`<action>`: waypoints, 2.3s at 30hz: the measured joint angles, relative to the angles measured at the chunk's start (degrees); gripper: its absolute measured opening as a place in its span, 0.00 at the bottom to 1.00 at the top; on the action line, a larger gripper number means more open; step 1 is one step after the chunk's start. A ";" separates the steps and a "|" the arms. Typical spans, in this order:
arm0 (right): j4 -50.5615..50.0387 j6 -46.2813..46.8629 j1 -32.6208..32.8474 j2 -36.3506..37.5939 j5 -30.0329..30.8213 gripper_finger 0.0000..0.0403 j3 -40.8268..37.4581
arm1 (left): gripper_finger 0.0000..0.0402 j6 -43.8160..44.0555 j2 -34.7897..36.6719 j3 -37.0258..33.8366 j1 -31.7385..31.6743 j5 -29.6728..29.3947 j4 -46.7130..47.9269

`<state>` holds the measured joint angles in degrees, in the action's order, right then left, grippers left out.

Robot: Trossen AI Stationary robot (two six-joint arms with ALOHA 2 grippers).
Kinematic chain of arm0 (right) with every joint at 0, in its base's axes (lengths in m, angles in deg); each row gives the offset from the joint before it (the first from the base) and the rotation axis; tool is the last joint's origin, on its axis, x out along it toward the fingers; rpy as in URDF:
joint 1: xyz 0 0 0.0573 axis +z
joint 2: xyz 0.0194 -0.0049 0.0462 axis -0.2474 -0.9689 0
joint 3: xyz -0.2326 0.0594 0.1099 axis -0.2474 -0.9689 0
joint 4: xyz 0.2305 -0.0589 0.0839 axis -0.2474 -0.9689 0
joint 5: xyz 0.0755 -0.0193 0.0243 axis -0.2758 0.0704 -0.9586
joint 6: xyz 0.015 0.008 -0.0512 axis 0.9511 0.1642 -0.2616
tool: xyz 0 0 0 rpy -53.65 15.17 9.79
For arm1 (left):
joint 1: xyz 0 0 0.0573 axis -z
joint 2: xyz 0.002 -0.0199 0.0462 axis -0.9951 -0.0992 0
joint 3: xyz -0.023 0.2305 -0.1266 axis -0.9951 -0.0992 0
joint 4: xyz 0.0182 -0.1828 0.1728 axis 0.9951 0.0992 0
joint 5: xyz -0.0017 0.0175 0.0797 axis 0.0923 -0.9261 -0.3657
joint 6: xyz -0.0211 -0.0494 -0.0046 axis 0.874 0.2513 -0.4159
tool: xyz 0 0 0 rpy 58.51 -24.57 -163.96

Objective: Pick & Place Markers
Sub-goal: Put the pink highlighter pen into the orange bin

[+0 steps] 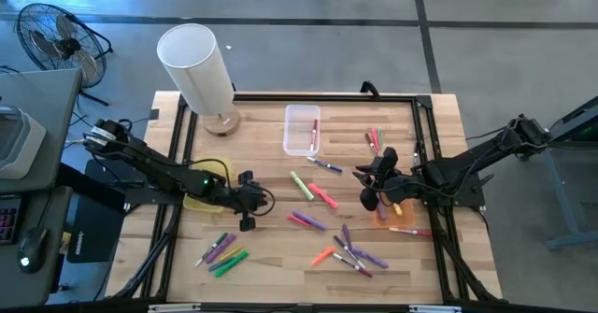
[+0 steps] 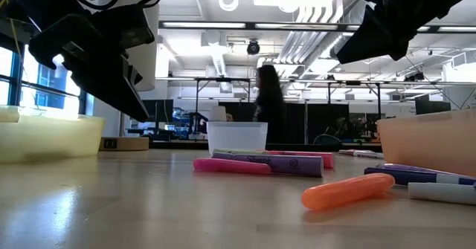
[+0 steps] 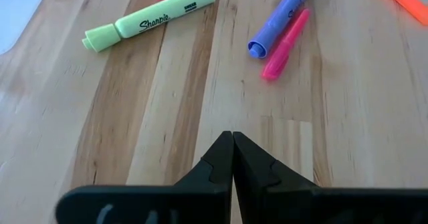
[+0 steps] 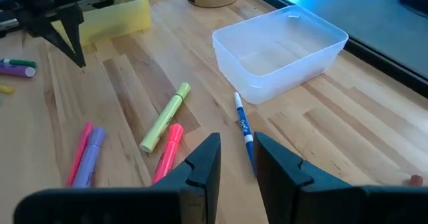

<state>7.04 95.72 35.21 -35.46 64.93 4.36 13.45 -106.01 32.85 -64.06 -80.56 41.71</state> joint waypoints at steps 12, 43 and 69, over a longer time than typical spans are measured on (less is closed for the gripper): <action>1.29 5.90 0.00 -1.40 -4.49 0.03 0.66 | 0.00 -0.05 -0.02 0.02 0.00 -0.12 -0.17; -33.40 -0.57 -13.50 -49.87 -33.72 0.34 44.26 | 0.00 -0.19 -0.04 0.04 0.00 7.56 0.90; -33.68 -0.89 -13.49 -57.46 -35.67 0.28 44.48 | 0.00 -0.22 -0.04 0.04 0.00 5.40 0.83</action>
<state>-26.65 94.84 21.72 -92.91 29.26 48.85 13.23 -106.06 32.90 -64.06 -75.16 42.54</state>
